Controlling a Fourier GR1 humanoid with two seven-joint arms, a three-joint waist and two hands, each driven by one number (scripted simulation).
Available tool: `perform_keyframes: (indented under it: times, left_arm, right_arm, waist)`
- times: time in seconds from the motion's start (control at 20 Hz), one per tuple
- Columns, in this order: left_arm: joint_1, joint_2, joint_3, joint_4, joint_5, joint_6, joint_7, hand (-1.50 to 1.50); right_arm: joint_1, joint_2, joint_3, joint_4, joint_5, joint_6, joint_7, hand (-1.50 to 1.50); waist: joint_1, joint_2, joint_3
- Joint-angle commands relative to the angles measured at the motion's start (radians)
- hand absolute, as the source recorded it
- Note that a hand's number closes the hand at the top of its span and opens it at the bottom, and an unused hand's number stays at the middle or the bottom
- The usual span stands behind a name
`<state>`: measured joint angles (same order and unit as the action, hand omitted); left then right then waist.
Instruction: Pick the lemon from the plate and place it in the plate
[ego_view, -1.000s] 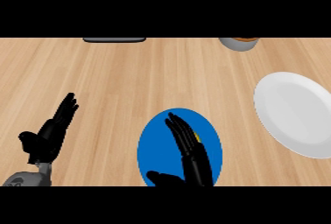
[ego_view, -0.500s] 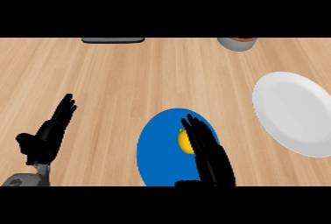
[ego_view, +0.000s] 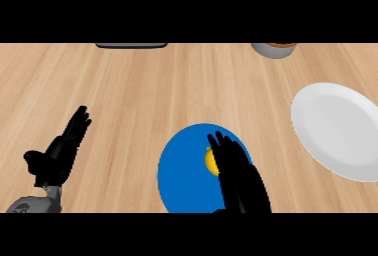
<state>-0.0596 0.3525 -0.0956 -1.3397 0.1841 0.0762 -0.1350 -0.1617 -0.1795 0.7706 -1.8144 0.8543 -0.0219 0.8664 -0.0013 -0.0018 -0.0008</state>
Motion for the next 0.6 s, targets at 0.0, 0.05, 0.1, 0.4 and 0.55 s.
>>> perform_keyframes:
  times: [0.0, 0.05, 0.1, 0.4, 0.55]
  left_arm:
    - [0.025, -0.014, 0.028, 0.037, -0.016, -0.025, -0.064, 0.00]
    - [0.049, 0.011, 0.027, -0.075, 0.000, -0.039, 0.032, 0.00]
    - [0.039, -0.012, 0.034, -0.012, -0.020, -0.036, -0.040, 0.00]
    - [0.010, -0.049, 0.045, 0.062, -0.054, -0.053, -0.071, 0.00]
    - [-0.015, -0.053, 0.054, -0.069, -0.060, -0.031, 0.096, 0.00]
  right_arm:
    - [0.016, 0.006, -0.043, 0.018, -0.002, 0.076, 0.022, -1.50]
    - [-0.046, 0.032, -0.099, 0.014, -0.029, 0.140, 0.030, -1.50]
    - [0.003, 0.009, -0.074, -0.001, 0.000, 0.138, 0.037, -1.50]
    - [-0.042, 0.096, -0.082, 0.140, 0.043, 0.197, 0.043, -1.50]
    - [0.000, 0.110, -0.093, 0.116, 0.063, 0.203, 0.017, -1.50]
  waist:
    - [0.002, 0.002, 0.001]
    - [0.006, 0.001, 0.001]
    - [0.002, 0.001, 0.001]
    - [0.003, 0.002, 0.001]
    - [0.002, 0.001, 0.001]
